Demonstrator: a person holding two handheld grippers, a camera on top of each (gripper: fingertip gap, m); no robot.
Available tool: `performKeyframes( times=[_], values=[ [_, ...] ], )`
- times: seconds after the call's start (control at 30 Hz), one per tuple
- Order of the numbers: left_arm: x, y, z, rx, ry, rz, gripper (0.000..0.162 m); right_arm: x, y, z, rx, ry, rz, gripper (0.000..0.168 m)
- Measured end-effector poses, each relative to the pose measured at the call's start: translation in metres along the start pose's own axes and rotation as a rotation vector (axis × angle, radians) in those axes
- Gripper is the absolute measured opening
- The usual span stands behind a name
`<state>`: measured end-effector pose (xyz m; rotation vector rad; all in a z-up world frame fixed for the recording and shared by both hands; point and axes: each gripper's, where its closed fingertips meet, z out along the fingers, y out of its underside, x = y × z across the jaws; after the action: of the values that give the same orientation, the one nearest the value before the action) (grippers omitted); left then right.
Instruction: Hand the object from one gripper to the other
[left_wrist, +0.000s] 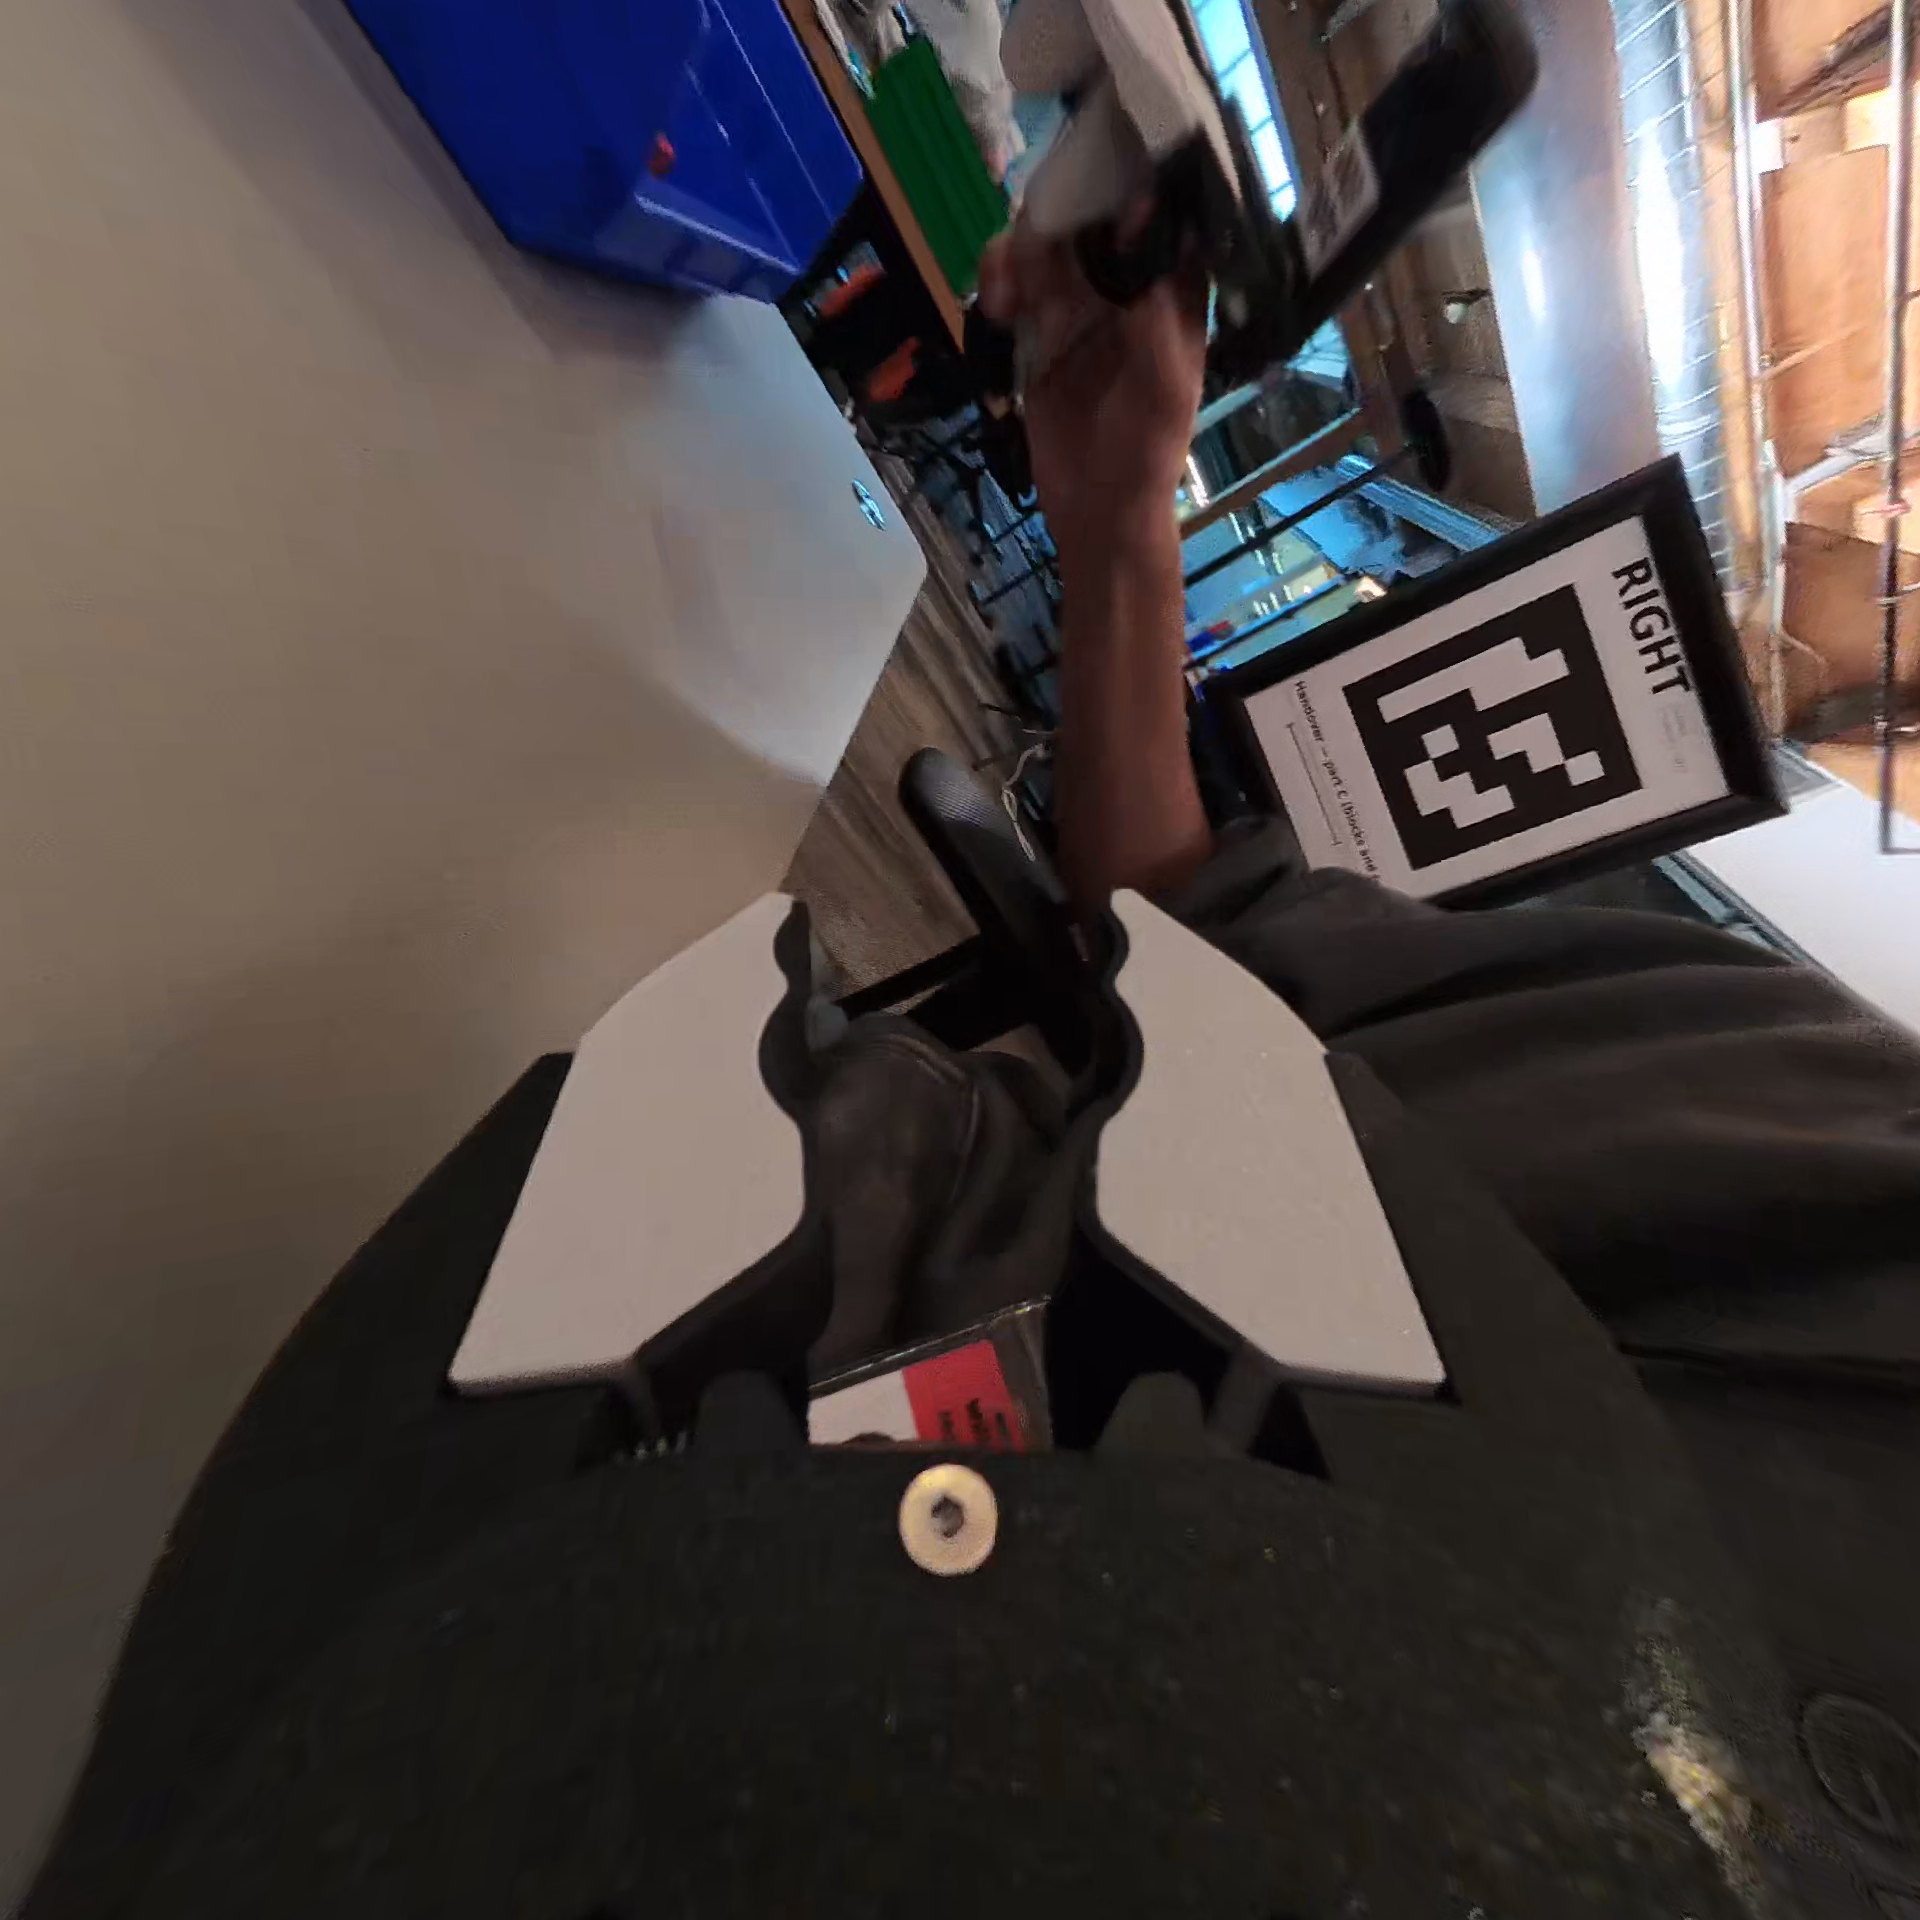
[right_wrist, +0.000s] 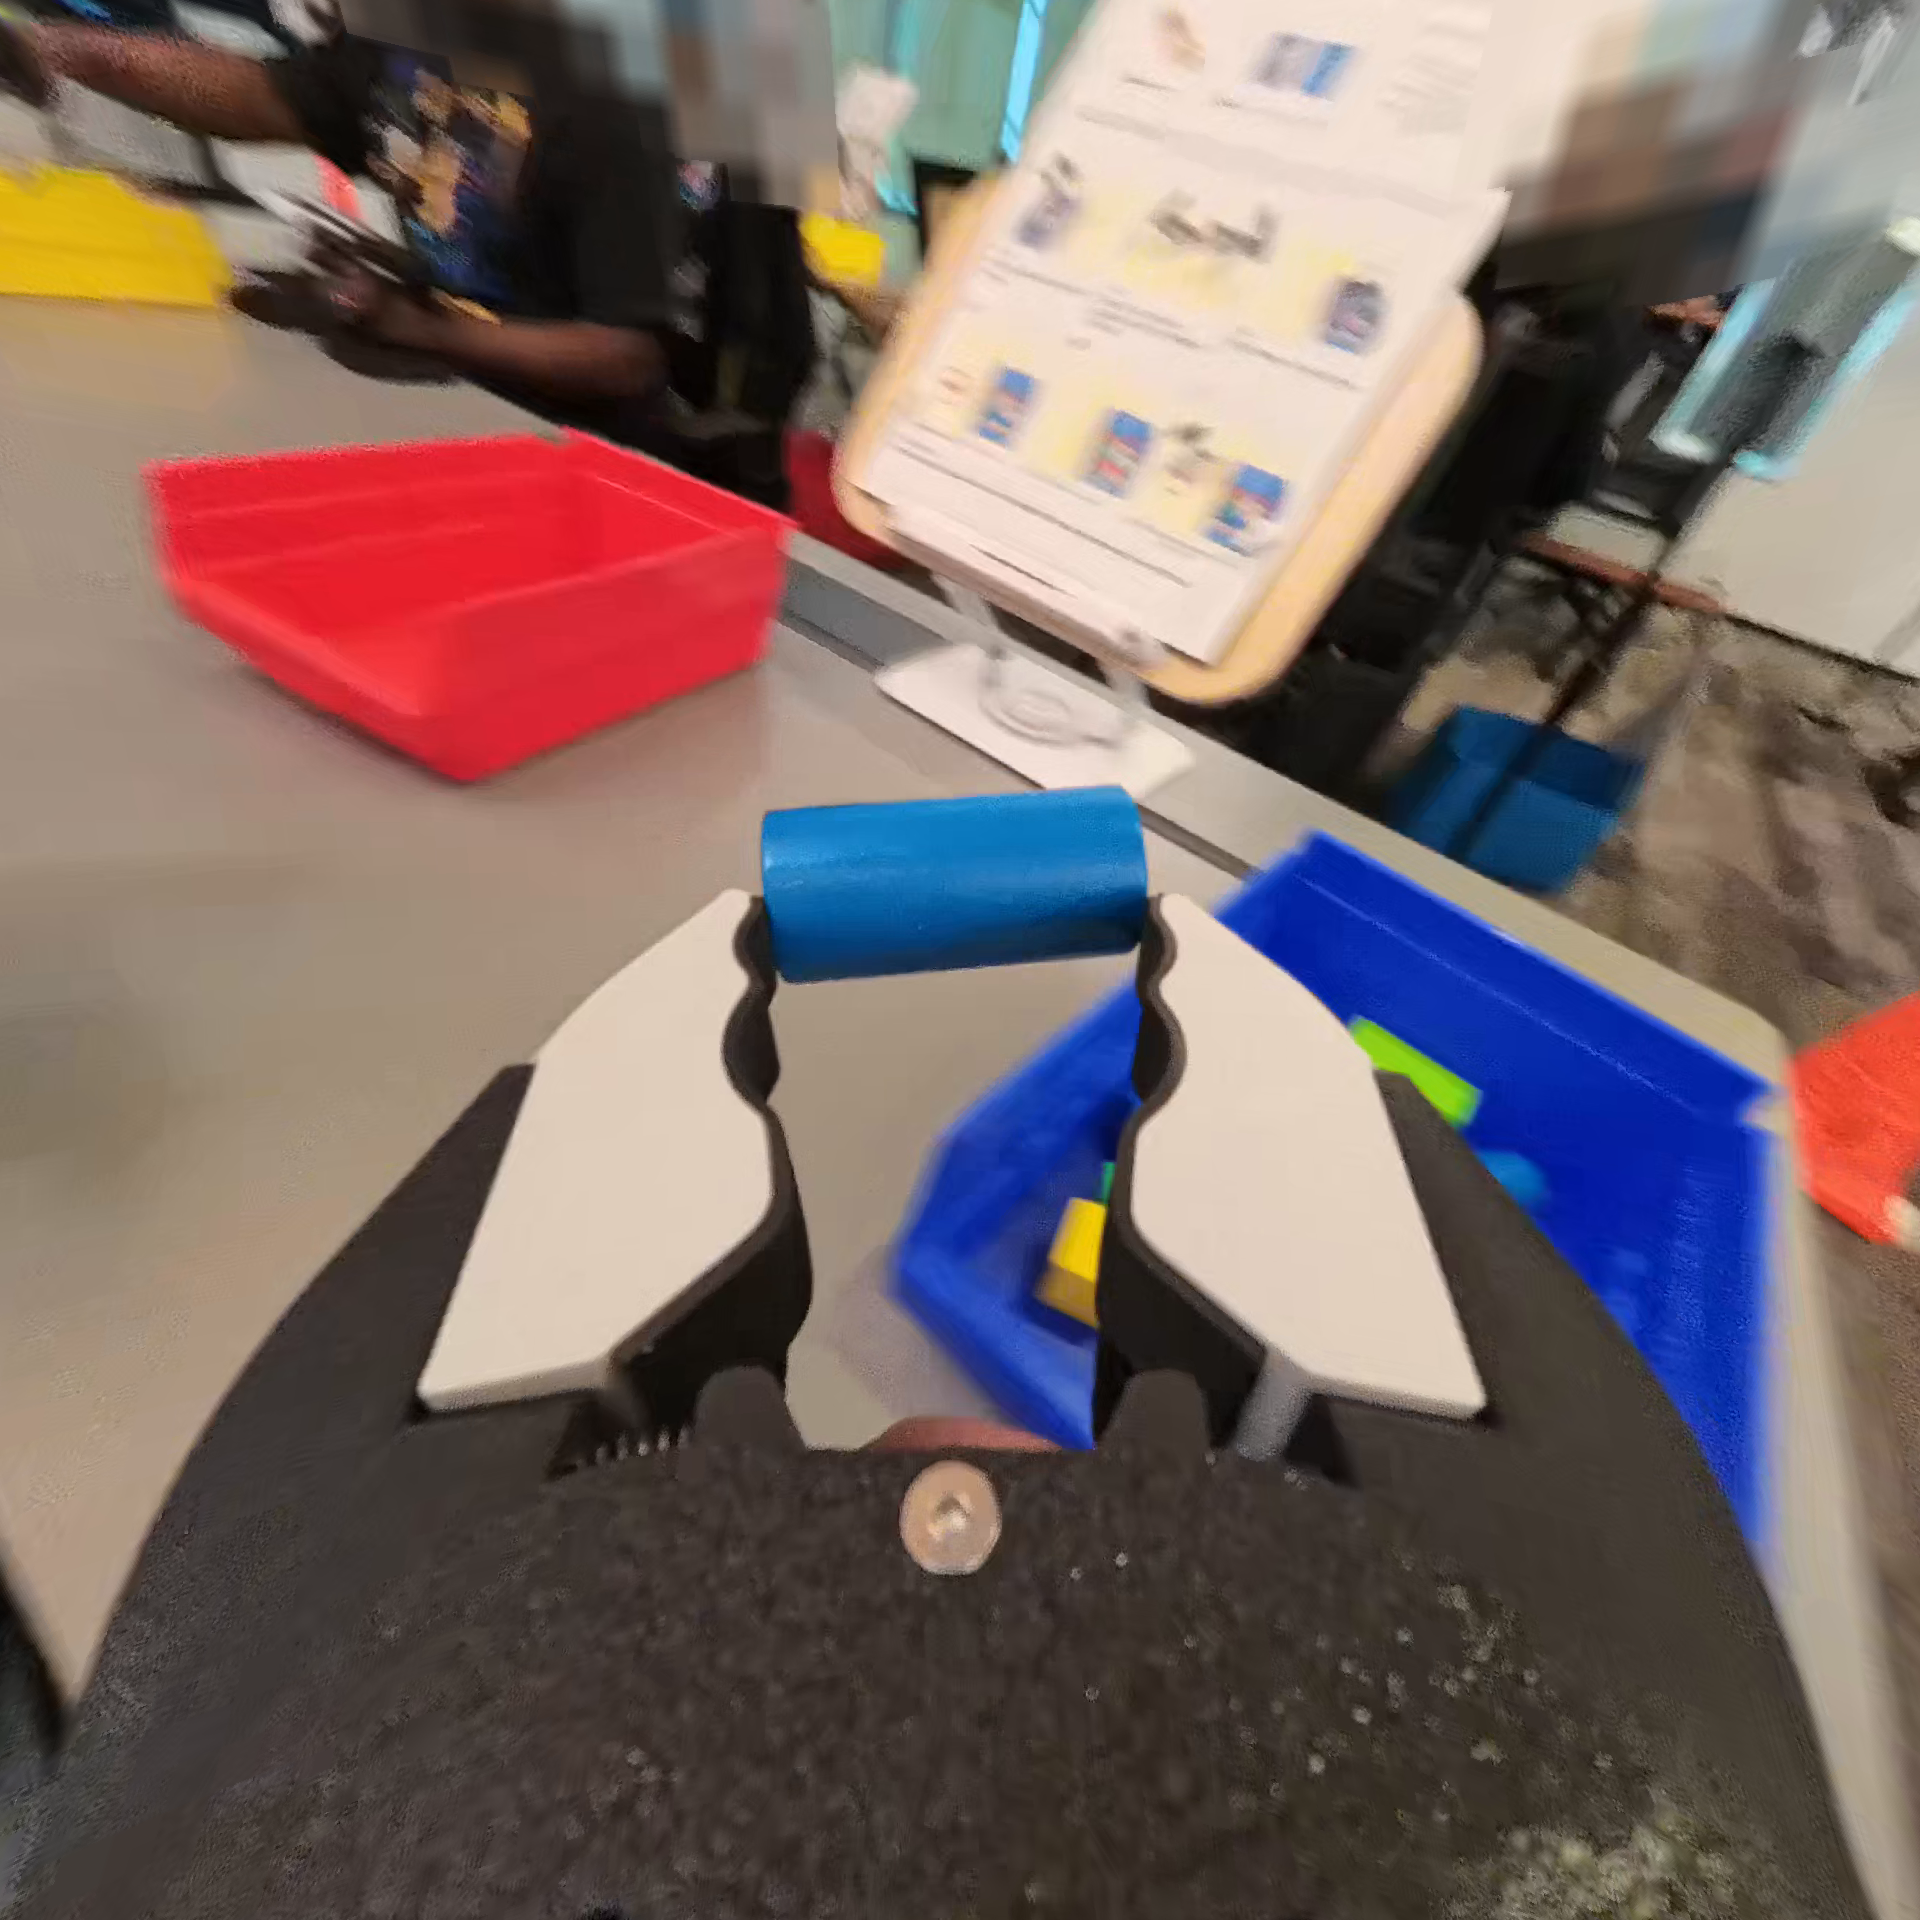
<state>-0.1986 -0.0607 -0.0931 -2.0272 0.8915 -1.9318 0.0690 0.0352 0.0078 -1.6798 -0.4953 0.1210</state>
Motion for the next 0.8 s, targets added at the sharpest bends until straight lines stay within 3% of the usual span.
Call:
performKeyframes(
  times=[0.13,0.3,0.4,0.57,0.8],
  values=[
    [-0.006,-0.012,-0.016,0.047,-0.062,0.043,0.049,0.116,0.017,0.040,-0.199,0.182,0.020,0.067],
    [-0.009,-0.010,-0.017,0.033,-0.080,0.054,0.049,0.190,0.096,0.093,-0.572,0.230,0.264,0.067],
    [-0.008,-0.008,-0.015,0.024,-0.060,0.033,0.048,0.195,0.146,0.102,-0.835,0.209,0.377,0.068],
    [-0.011,-0.007,-0.018,0.019,-0.053,0.012,0.048,0.162,0.183,0.098,-1.129,0.089,0.433,0.067],
    [-0.011,-0.005,-0.015,-0.009,-0.058,0.021,0.048,0.164,0.184,0.112,-1.239,0.134,0.306,0.068]
  ],
)
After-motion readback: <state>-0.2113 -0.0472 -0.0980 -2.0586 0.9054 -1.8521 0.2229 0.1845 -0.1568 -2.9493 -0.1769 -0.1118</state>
